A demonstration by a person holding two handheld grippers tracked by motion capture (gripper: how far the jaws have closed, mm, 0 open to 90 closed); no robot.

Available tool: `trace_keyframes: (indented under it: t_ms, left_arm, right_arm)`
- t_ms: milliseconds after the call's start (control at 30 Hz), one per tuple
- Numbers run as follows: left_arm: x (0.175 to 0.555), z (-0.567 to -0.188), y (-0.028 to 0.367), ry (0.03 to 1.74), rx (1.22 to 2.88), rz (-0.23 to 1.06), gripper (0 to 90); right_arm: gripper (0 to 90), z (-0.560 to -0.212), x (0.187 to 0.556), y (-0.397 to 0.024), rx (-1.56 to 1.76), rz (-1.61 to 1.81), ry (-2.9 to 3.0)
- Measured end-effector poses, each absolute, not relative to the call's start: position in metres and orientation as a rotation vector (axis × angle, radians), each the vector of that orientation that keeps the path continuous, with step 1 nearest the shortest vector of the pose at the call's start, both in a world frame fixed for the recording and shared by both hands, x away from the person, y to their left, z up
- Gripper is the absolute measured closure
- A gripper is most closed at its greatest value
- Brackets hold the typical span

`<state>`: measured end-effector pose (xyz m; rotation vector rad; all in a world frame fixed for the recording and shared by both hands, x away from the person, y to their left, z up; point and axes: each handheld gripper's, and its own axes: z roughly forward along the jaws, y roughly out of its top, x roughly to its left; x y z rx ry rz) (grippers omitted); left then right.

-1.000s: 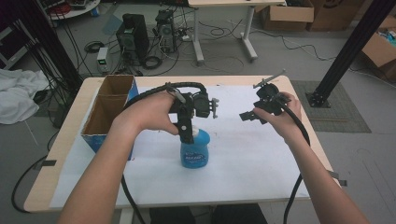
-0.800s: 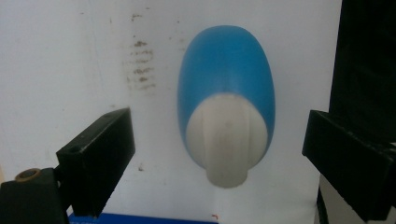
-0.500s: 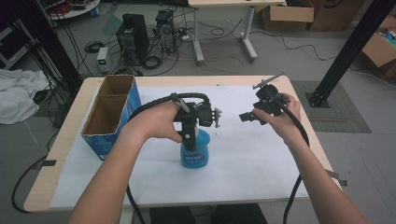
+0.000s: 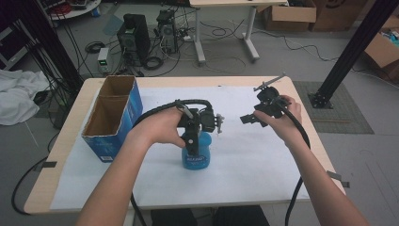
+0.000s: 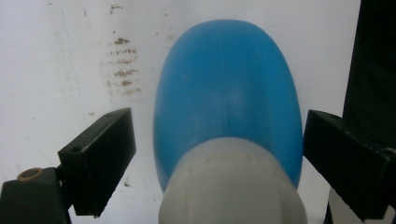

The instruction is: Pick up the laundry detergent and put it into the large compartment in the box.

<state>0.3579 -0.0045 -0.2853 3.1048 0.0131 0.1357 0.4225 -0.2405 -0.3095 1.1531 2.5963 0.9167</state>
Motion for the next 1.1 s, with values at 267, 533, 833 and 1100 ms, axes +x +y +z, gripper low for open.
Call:
trace_keyframes:
  t_ms: [267, 533, 833, 1100]
  left_arm:
    - [0.3579, -0.2881, -0.0049, 0.017, 3.107, 0.116, 14.6]
    - [0.3578, -0.2891, -0.0055, 0.024, 3.114, 0.127, 16.2]
    - [0.3579, -0.2905, -0.0078, 0.021, 3.122, 0.121, 20.1]
    - [0.3581, -0.2920, -0.0086, 0.019, 3.129, 0.119, 23.0]
  right_arm:
    - [17.2, -0.3101, 0.4226, -0.2396, 1.155, 0.918, 2.594]
    - [17.2, -0.3112, 0.4227, -0.2399, 1.154, 0.919, 2.598]
    - [17.2, -0.3114, 0.4230, -0.2395, 1.155, 0.919, 2.598]
    - [17.1, -0.3124, 0.4230, -0.2400, 1.156, 0.921, 2.600]
